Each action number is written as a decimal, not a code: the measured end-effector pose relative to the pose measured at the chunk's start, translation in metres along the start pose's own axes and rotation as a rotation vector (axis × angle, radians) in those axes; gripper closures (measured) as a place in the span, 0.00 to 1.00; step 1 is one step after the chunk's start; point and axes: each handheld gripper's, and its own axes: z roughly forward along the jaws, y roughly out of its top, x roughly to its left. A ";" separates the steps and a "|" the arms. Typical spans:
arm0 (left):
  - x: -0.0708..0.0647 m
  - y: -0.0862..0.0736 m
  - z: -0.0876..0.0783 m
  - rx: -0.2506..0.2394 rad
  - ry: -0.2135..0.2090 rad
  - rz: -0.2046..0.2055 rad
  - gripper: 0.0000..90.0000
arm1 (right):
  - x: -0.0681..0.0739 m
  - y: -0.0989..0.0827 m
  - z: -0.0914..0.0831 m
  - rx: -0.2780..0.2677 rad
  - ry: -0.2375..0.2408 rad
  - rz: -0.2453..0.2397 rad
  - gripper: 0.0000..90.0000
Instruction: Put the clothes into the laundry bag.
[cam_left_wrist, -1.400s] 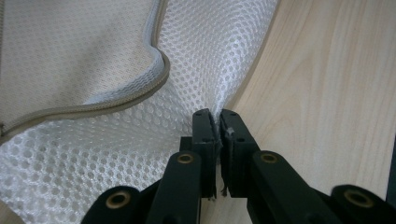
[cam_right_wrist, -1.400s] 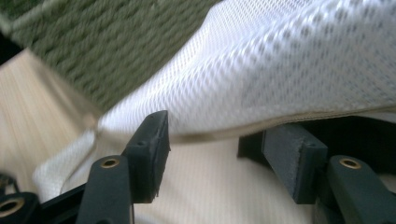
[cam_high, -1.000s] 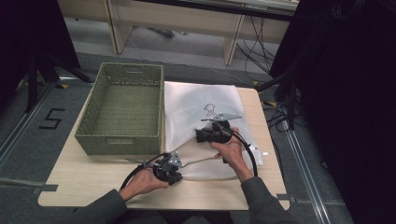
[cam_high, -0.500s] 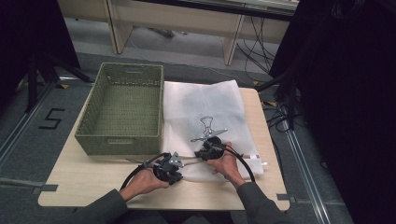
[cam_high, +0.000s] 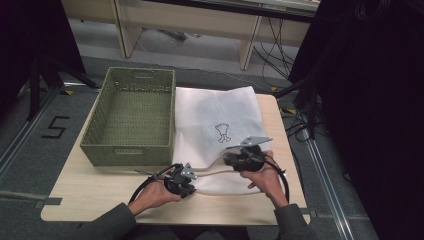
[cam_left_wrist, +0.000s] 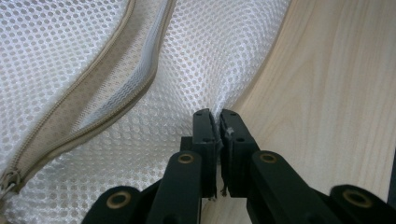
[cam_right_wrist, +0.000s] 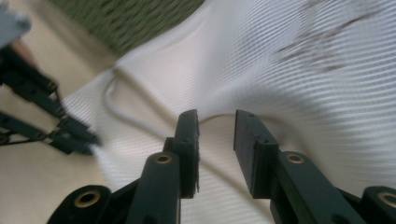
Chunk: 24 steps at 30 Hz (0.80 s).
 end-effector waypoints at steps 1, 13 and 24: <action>0.000 0.000 0.000 -0.004 0.003 0.002 0.94 | -0.008 0.001 -0.006 -0.030 -0.031 0.018 0.79; 0.002 -0.001 0.000 -0.011 -0.009 0.005 0.94 | -0.045 0.003 0.027 0.042 -0.135 -0.123 0.60; 0.002 -0.001 0.000 -0.008 -0.007 0.004 0.94 | -0.044 0.000 0.054 0.109 -0.109 -0.222 0.98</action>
